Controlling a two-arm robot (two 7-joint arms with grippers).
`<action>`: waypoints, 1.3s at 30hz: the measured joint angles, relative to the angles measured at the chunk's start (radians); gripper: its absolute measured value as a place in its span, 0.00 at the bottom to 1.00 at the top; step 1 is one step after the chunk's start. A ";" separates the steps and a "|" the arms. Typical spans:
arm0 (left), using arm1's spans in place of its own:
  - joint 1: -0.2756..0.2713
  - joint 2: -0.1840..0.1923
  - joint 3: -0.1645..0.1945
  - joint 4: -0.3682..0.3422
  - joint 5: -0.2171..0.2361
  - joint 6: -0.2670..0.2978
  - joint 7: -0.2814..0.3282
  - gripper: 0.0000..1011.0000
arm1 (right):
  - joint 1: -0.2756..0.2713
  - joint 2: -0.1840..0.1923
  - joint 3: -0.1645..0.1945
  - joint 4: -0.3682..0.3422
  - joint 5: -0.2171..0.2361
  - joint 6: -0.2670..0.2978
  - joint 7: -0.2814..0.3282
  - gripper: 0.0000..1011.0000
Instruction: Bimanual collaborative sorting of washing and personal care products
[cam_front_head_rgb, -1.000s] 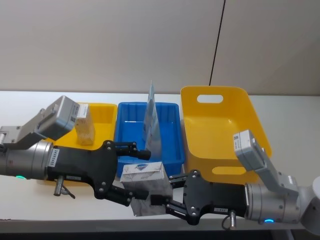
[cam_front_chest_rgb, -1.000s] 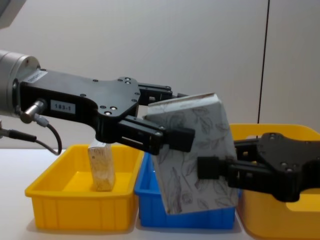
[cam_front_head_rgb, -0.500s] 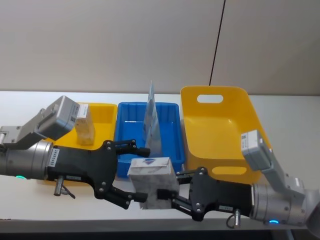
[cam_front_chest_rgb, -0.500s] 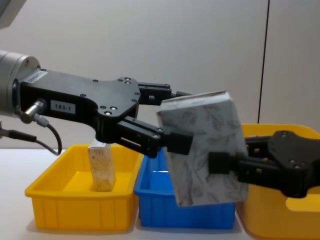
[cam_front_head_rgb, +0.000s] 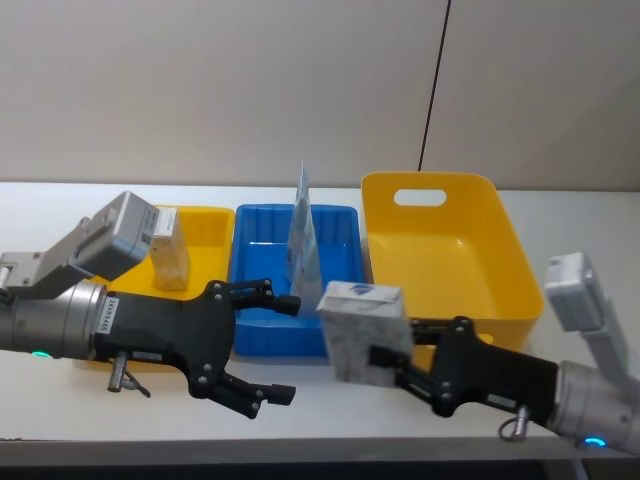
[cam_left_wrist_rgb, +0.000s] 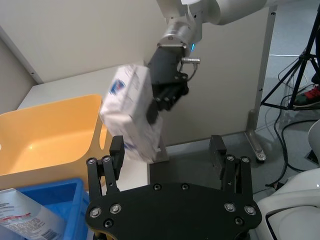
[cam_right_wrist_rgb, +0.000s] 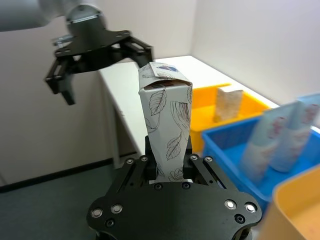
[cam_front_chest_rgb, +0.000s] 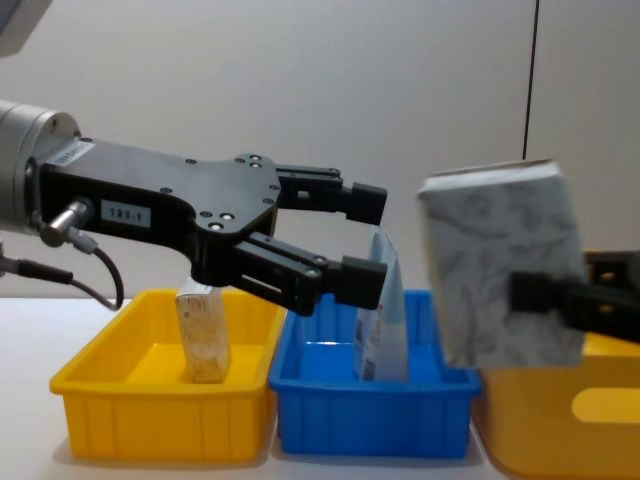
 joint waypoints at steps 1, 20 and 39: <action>0.000 0.000 0.000 0.000 0.000 0.000 0.000 0.99 | -0.006 0.004 0.007 -0.003 0.004 -0.002 -0.008 0.25; 0.014 0.009 -0.010 -0.010 -0.008 0.047 0.069 0.99 | -0.187 0.067 0.187 -0.075 0.079 -0.048 -0.179 0.25; 0.099 0.016 -0.061 -0.079 -0.028 0.186 0.328 0.99 | -0.232 0.004 0.255 -0.104 0.030 -0.068 -0.378 0.25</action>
